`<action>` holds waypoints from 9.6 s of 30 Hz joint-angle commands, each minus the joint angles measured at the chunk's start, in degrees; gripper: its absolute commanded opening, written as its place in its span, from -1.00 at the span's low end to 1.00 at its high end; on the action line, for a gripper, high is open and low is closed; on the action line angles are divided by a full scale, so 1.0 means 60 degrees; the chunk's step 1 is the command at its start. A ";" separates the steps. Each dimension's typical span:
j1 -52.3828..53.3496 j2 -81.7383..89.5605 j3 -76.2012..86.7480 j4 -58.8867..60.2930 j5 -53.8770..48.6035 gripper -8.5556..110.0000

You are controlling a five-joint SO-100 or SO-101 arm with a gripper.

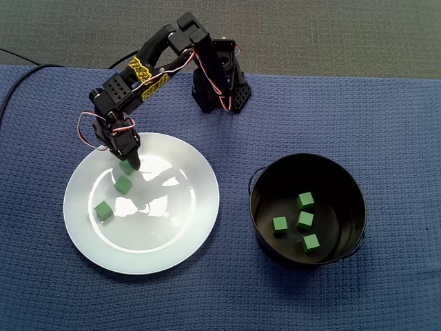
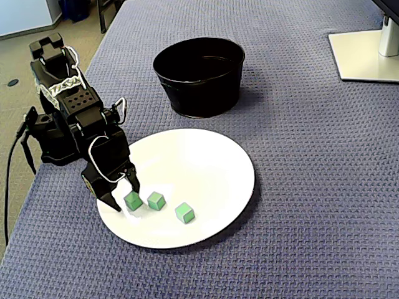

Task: Pick up the items on the white plate and put them in the black container.

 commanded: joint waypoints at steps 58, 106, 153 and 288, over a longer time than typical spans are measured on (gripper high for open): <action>-1.4282 0.1582 0.0674 -0.6021 0.9507 -0.86; -0.1216 0.3369 0.1479 -0.3472 -0.1582 -0.06; -0.1025 0.2446 0.5112 -0.9082 -0.0630 -0.63; -0.1230 -0.3149 -0.7676 -0.0425 0.1084 0.12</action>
